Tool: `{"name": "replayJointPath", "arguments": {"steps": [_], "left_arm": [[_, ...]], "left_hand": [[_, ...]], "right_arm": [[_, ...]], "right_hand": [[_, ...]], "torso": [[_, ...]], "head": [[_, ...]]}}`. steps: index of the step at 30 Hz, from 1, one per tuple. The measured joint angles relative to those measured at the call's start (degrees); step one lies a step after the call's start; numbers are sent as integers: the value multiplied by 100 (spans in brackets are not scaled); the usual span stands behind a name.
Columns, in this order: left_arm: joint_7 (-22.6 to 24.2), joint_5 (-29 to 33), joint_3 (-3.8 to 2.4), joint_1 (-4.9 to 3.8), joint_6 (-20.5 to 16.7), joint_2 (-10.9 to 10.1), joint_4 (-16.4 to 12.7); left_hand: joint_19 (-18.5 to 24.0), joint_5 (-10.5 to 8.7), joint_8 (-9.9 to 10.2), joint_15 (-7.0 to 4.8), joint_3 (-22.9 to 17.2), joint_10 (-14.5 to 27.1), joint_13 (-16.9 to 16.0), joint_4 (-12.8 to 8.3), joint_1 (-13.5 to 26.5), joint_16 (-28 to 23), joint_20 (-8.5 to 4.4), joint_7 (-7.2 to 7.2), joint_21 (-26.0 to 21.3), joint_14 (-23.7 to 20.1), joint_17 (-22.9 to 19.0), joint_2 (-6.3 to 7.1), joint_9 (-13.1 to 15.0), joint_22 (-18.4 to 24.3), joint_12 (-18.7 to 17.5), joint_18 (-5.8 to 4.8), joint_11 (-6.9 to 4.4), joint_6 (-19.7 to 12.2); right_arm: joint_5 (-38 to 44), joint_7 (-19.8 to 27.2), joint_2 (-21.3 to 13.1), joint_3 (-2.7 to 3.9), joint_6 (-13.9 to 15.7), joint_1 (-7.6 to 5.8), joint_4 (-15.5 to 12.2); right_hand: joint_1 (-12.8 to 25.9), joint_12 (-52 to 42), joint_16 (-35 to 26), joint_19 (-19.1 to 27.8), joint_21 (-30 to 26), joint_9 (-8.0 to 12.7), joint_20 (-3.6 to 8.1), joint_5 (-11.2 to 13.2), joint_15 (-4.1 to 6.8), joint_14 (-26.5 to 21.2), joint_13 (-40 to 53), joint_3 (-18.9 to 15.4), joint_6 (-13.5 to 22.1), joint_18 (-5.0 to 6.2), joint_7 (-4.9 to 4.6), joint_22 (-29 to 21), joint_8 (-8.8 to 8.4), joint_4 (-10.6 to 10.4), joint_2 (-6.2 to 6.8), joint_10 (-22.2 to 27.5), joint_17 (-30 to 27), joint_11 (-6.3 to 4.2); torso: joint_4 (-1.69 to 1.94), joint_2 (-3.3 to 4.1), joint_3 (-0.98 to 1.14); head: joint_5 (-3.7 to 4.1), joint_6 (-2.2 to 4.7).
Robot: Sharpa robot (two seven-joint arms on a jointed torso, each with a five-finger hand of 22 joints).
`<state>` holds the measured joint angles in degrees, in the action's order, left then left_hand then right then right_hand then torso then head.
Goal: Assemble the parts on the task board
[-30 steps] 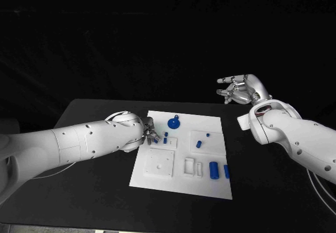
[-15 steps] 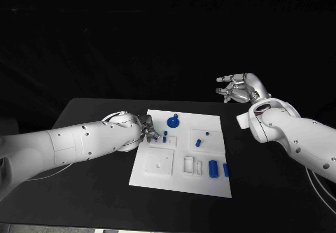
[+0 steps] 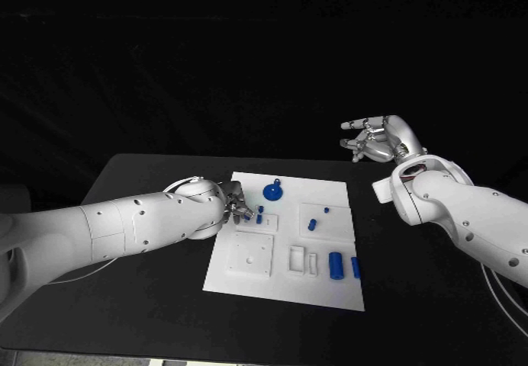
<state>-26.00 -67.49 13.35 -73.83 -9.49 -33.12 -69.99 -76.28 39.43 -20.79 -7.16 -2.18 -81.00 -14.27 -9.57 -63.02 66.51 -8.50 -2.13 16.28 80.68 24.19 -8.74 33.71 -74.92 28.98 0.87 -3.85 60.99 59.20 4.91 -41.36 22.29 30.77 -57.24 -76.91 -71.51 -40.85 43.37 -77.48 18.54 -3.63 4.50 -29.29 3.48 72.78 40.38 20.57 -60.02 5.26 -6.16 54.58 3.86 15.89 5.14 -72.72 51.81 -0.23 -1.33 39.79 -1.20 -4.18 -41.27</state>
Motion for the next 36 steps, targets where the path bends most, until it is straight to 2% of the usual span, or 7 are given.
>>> {"name": "replayJointPath", "arguments": {"steps": [28, 36], "left_arm": [[-18, -68, -6, 27, 91, 7, 58], [-22, -87, -10, 26, 123, 1, 56]], "left_hand": [[0, -18, -13, 11, -13, -8, 0, -14, 24, 0, 0, 0, 0, 8, 5, 24, -14, -1, 0, 0, 9, 0], [1, 2, -12, 12, -12, -9, 0, -14, 23, 0, 0, 0, 0, 8, 23, 22, -9, -3, 0, 0, 9, 0]], "right_arm": [[-1, -8, 0, 0, -47, 5, 16], [0, -9, 4, 0, -63, 5, 20]], "right_hand": [[0, -20, 23, -21, -45, 0, 21, -22, 0, 0, 1, 16, -20, -1, 20, 47, 0, -16, 0, -9, 0, -9], [0, -19, 23, -42, -79, 0, -1, -22, 0, 0, 1, 32, -19, -1, 19, 74, 0, 1, 0, -9, 1, -9]], "torso": [[9, -1, -1], [2, -1, -1]], "head": [[-1, -9], [-14, -8]]}}
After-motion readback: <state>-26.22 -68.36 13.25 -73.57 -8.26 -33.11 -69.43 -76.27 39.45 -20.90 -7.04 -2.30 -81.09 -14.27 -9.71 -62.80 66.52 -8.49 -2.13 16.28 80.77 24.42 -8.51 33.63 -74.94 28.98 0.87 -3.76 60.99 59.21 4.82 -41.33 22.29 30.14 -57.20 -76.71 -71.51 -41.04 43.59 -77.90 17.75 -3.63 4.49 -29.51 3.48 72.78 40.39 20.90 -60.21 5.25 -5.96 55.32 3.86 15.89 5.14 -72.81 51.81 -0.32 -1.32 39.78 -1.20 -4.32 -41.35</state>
